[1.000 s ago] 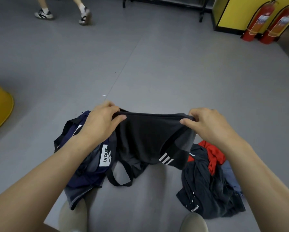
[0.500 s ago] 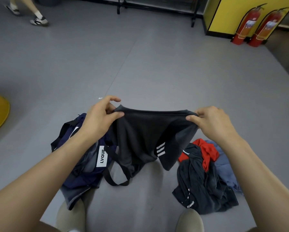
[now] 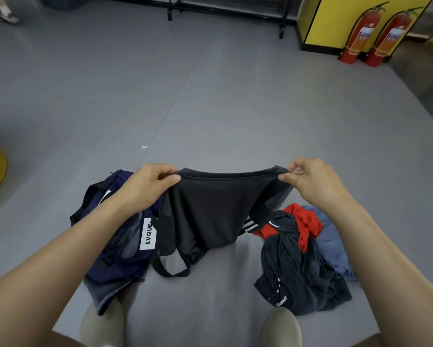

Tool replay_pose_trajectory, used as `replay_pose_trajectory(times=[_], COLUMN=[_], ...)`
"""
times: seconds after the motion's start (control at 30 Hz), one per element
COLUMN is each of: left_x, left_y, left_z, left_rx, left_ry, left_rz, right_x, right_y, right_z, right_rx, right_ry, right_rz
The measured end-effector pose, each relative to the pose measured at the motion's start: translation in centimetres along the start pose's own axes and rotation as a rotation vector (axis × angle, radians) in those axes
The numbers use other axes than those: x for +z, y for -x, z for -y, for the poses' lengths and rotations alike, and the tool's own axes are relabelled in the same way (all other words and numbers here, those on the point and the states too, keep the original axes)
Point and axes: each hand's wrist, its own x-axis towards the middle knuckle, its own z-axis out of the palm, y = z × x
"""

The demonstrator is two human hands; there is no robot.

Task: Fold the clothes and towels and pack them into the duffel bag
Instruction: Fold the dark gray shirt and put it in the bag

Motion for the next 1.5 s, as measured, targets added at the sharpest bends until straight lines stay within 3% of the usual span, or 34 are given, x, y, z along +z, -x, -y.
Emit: replay_pose_trajectory(times=[0.27, 0.57, 0.73, 0.83, 1.0, 1.13, 1.33, 1.5], left_x=[0.2, 0.8, 1.1, -0.7, -5.7, -7.5, -2.1, 5.8], left_y=[-1.1, -3.7, -7.3, -10.5, -14.4, -13.9, -9.6, -6.3], left_z=[0.8, 1.8, 1.7, 0.0, -6.1, -9.5, -4.2, 6.1], left_rx=[0.016, -0.075, -0.158, -0.043, 0.202, 0.349, 0.449, 0.413], left_ry=[-0.052, -0.117, 0.195, 0.12, -0.039, -0.027, -0.27, -0.458], left_rz=[-0.176, -0.27, -0.216, -0.253, -0.474, -0.561, -0.578, -0.341], right_x=[0.5, 3.7, 4.4, 3.1, -3.4, -7.4, -4.2, 6.3], right_y=[-0.4, -3.3, -6.5, -9.0, -12.0, -11.4, -7.5, -4.0], right_z=[-0.3, -0.9, -0.4, 1.0, 4.0, 5.1, -0.1, -9.1], right_rx=[-0.044, 0.049, 0.081, 0.023, -0.186, -0.324, -0.409, -0.323], right_ry=[0.013, -0.344, -0.488, -0.508, -0.382, -0.321, -0.175, -0.048], right_rz=[0.015, 0.011, -0.084, -0.201, -0.454, -0.54, -0.506, -0.262])
